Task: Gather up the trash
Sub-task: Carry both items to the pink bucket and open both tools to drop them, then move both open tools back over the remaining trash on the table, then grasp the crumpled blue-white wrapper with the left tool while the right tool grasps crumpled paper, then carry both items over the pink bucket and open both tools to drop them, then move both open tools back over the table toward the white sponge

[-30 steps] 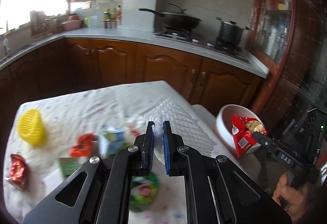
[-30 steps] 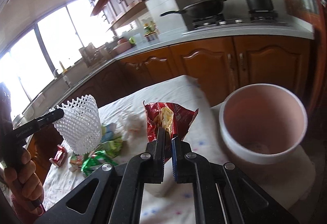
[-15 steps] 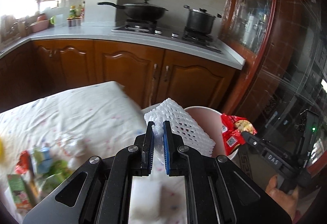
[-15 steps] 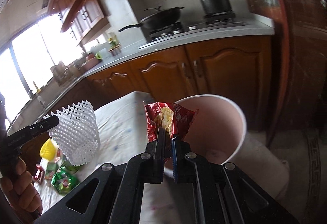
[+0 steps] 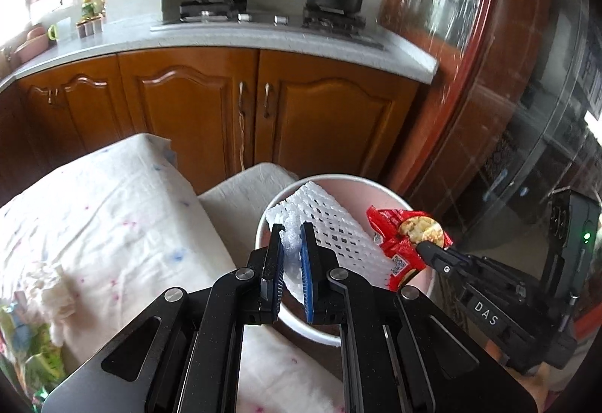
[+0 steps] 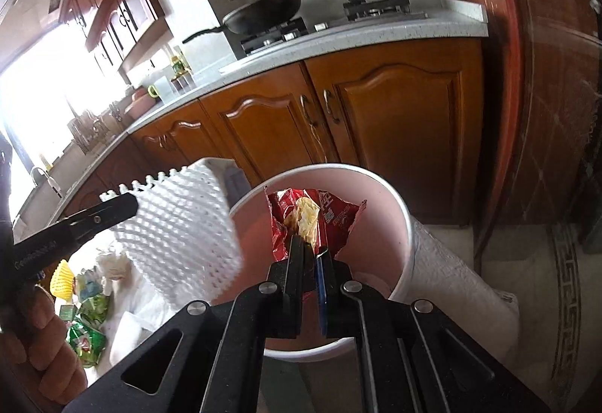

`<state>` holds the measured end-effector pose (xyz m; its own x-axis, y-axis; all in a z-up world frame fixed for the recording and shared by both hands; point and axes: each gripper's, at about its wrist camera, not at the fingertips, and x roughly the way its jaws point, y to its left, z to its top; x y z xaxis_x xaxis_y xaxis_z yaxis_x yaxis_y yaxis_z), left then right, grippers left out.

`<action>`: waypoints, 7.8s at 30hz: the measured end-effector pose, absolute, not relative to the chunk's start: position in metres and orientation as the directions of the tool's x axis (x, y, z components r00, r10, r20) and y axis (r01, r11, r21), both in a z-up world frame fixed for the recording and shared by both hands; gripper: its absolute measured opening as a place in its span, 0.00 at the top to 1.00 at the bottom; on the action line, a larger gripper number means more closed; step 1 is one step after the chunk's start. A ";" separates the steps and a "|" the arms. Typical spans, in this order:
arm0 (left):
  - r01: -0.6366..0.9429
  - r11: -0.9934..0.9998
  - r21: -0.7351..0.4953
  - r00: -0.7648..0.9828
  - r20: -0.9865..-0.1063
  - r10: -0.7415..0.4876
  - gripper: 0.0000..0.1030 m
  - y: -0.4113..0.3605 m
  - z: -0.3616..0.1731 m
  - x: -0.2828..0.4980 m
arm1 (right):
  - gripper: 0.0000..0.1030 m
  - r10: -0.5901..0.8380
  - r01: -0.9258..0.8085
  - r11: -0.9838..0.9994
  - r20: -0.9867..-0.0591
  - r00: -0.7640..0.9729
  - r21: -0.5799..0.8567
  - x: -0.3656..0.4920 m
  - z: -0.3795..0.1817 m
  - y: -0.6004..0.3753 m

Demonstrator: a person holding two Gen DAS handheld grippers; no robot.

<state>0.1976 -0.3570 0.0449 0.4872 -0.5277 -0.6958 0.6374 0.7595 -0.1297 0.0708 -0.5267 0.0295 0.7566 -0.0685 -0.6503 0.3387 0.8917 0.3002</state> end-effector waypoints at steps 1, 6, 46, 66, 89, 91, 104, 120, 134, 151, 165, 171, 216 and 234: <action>0.639 0.759 -0.125 0.483 -0.702 -0.523 0.93 -0.362 0.042 0.199 | 0.94 -0.066 0.342 0.891 -0.659 0.749 0.299 0.073 0.027 -0.529; 0.645 0.752 -0.137 0.432 -0.746 -0.507 0.92 -0.377 0.023 0.207 | 0.91 -0.060 0.356 0.887 -0.693 0.718 0.292 0.081 0.017 -0.537; 0.392 0.892 -0.227 0.585 -0.686 -0.432 0.40 -0.197 0.039 0.181 | 0.16 -0.012 0.278 0.882 -0.571 0.821 0.381 0.057 0.046 -0.481; 0.225 0.940 -0.255 0.662 -0.668 -0.340 0.30 -0.068 0.036 0.166 | 0.08 0.120 0.115 0.921 -0.553 0.825 0.372 0.074 0.050 -0.386; 0.222 0.964 -0.144 0.607 -0.754 -0.252 0.31 -0.051 0.014 0.212 | 0.11 0.294 -0.080 0.928 -0.584 0.757 0.364 0.154 0.043 -0.305; 0.224 0.965 -0.135 0.599 -0.762 -0.246 0.34 -0.054 0.011 0.217 | 0.17 0.301 -0.092 0.930 -0.594 0.746 0.356 0.167 0.039 -0.299; 0.201 0.960 -0.193 0.479 -0.835 -0.269 0.86 -0.055 -0.027 0.256 | 0.57 0.350 -0.105 0.924 -0.701 0.621 0.369 0.239 -0.003 -0.266; 0.258 0.935 -0.245 0.565 -0.747 -0.352 0.90 -0.061 0.018 0.229 | 0.86 0.339 -0.100 0.915 -0.614 0.713 0.390 0.202 0.029 -0.299; 0.372 0.885 -0.280 0.533 -0.717 -0.450 0.90 -0.114 0.033 0.192 | 0.86 0.251 -0.012 0.920 -0.566 0.785 0.391 0.129 0.052 -0.354; 0.503 0.822 -0.266 0.480 -0.705 -0.522 0.90 -0.189 0.046 0.157 | 0.86 0.121 0.127 0.909 -0.542 0.831 0.397 0.061 0.060 -0.421; 0.592 0.762 -0.262 0.403 -0.723 -0.561 0.90 -0.261 0.046 0.152 | 0.86 0.011 0.251 0.880 -0.546 0.837 0.403 0.032 0.056 -0.481; 0.617 0.745 -0.254 0.369 -0.743 -0.559 0.90 -0.295 0.042 0.156 | 0.86 -0.014 0.287 0.872 -0.565 0.825 0.397 0.034 0.048 -0.500; 0.563 0.788 -0.248 0.407 -0.747 -0.526 0.52 -0.288 0.025 0.166 | 0.27 -0.006 0.323 0.842 -0.591 0.807 0.432 0.051 0.039 -0.513; 0.450 0.851 -0.269 0.507 -0.708 -0.492 0.52 -0.190 0.031 0.140 | 0.22 0.114 0.184 0.878 -0.569 0.815 0.441 0.048 0.047 -0.430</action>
<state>0.1402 -0.1896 0.0307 0.5070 -0.4917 -0.7079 0.4500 0.8515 -0.2691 0.0480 -0.4303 0.0470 0.8147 0.1144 -0.5685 0.1842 0.8785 0.4408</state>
